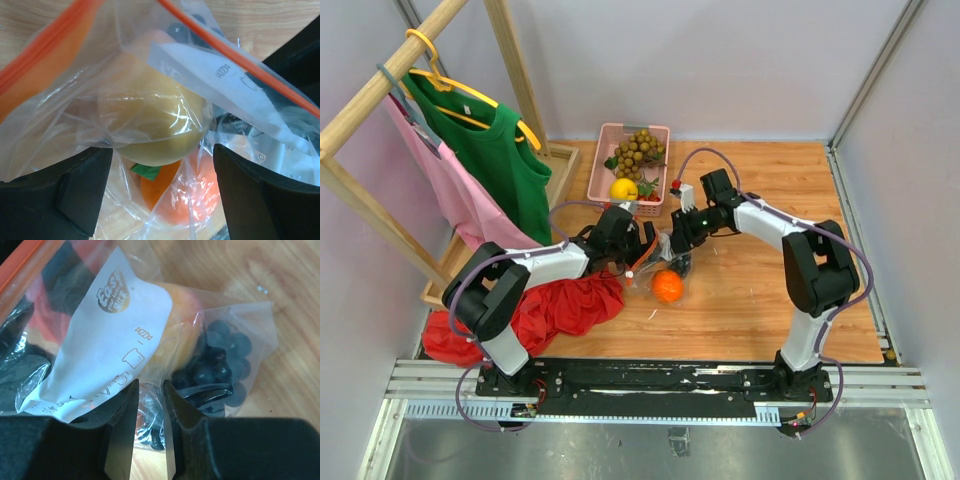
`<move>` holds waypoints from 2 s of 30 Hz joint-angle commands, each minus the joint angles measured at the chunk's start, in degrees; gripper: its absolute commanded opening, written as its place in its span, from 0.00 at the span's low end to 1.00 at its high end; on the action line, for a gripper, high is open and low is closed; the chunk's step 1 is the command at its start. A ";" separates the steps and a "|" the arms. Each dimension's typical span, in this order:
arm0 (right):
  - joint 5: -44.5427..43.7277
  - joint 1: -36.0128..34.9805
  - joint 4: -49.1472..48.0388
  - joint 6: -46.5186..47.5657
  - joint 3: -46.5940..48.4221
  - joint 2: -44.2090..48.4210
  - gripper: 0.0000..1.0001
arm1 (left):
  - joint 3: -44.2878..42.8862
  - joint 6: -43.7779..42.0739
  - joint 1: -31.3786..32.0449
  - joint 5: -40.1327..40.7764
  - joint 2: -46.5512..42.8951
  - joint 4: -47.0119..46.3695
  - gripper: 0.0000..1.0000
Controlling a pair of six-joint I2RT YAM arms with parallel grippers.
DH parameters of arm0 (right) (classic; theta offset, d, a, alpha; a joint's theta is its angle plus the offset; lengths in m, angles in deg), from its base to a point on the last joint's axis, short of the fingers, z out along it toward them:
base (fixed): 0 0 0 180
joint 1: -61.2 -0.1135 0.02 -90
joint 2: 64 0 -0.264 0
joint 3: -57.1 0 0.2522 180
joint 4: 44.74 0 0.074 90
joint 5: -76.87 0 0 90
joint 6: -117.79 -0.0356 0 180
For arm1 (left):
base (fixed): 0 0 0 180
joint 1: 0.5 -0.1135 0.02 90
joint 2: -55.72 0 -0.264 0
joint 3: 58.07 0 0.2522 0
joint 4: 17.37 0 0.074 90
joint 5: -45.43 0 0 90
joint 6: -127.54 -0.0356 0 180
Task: Open the zip-top bag and remove the fake food
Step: Pick up the fake fruit from the zipper food storage bag.
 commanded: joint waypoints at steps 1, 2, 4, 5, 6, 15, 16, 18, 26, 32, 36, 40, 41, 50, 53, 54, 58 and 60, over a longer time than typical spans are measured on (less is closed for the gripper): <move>0.91 -1.78 -2.01 -2.55 -2.68 3.74 0.27 | 2.33 -5.24 0.19 3.08 -0.44 -6.94 0.84; 0.60 -1.64 -1.93 -2.25 -2.54 4.22 0.27 | 3.00 -5.87 0.19 3.21 -0.83 -7.76 0.83; -0.18 -0.97 -1.48 -1.44 -1.90 5.04 0.27 | 4.22 -7.38 0.19 3.05 -1.49 -8.95 0.82; -0.59 -0.40 -0.85 -0.80 -1.12 5.27 0.27 | 4.91 -8.20 0.19 2.93 -1.87 -9.52 0.81; -1.02 0.16 0.08 0.17 0.02 5.19 0.27 | 5.51 -9.05 0.18 2.75 -2.21 -10.18 0.81; 1.30 3.99 6.85 3.64 16.68 -3.85 0.30 | 9.11 -12.47 0.19 0.28 -3.61 -14.50 0.79; 1.12 3.69 7.02 3.31 18.11 -4.95 0.30 | 9.13 -12.64 0.19 0.15 -3.61 -14.55 0.80; 0.30 2.82 8.24 2.93 20.18 -6.91 0.30 | 9.08 -12.71 0.19 0.14 -3.54 -14.57 0.81; -3.67 -0.50 8.84 4.32 17.13 -10.77 0.28 | 9.20 -12.17 0.19 1.37 -3.79 -15.63 0.85; -3.43 -3.12 8.66 6.47 13.44 -10.51 0.28 | 9.28 -11.79 -0.02 2.51 -2.87 -15.72 0.92; 0.01 -3.75 7.12 6.71 10.55 -8.77 0.26 | 9.23 -12.00 -0.07 4.57 -2.49 -15.28 0.95; 0.91 -4.92 5.23 6.60 7.52 -6.86 0.25 | 9.23 -12.84 -0.07 3.48 -2.76 -16.49 0.95; 0.88 -5.10 5.02 6.38 7.33 -6.02 0.25 | 9.10 -12.81 -0.07 2.87 -2.69 -16.54 0.95; -1.53 -3.61 6.37 5.88 9.17 -4.78 0.25 | 9.92 -13.19 -0.07 1.75 -5.50 -13.26 0.92; -1.87 -2.37 6.34 6.68 8.47 -2.38 0.27 | 9.87 -13.33 -0.16 1.42 -7.07 -11.69 0.95; -1.84 -1.89 6.33 7.08 8.13 -1.46 0.28 | 9.70 -13.29 -0.22 1.32 -7.39 -11.05 0.96; 1.10 0.17 6.03 9.24 6.61 2.60 0.34 | 9.85 -12.69 -0.50 0.04 -8.02 -10.06 0.96; 2.54 0.87 5.43 10.78 4.78 4.66 0.39 | 10.05 -12.56 -0.52 -0.52 -8.28 -10.04 0.96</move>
